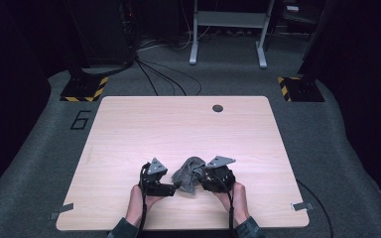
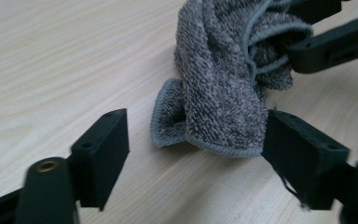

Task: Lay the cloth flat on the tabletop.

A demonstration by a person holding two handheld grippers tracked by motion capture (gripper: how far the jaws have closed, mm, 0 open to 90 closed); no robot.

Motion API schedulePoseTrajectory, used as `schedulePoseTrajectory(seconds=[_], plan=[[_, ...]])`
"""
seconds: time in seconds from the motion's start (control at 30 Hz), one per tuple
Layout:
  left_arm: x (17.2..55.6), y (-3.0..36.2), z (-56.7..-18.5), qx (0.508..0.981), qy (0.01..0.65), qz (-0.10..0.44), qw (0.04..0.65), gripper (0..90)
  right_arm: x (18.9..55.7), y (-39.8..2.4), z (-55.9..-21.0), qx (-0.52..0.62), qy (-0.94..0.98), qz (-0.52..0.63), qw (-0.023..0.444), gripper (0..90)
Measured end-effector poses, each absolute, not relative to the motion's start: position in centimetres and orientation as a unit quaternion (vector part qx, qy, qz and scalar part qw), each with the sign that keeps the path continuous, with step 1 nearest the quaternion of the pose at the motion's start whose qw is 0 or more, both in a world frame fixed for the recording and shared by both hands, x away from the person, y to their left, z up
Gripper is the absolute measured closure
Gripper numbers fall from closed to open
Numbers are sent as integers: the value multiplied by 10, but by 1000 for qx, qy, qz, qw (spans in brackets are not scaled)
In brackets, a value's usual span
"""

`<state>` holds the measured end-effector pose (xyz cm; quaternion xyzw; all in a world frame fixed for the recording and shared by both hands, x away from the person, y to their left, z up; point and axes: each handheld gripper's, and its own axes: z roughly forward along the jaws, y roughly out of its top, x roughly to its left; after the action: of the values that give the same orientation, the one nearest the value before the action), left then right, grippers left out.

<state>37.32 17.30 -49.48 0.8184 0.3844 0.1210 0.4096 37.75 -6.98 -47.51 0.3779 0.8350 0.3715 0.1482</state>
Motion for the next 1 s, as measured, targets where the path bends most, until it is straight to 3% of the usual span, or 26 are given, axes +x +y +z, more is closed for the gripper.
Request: schedulePoseTrajectory(seconds=[0.1, 0.17, 0.23, 0.33, 0.77, 0.8, 0.93, 1.0], plan=[[379, 170, -501, 823, 389, 111, 398, 453, 377, -71, -476, 370, 837, 373, 154, 732], [381, 169, -504, 821, 392, 107, 400, 651, 376, -72, -476, 375, 834, 374, 155, 790], [382, 171, -504, 820, 394, 115, 399, 789, 376, -77, -474, 375, 831, 379, 158, 827], [383, 176, -502, 808, 403, 121, 411, 846, 378, -84, -472, 376, 827, 385, 163, 835], [389, 207, -488, 783, 436, 139, 421, 843, 378, -115, -455, 400, 803, 402, 184, 840], [392, 205, -490, 787, 437, 133, 413, 803, 379, -115, -456, 401, 804, 400, 180, 829], [387, 203, -493, 795, 435, 139, 399, 487, 381, -112, -475, 392, 818, 394, 152, 726], [380, 203, -491, 793, 428, 147, 408, 411, 377, -117, -474, 390, 811, 414, 141, 653]])
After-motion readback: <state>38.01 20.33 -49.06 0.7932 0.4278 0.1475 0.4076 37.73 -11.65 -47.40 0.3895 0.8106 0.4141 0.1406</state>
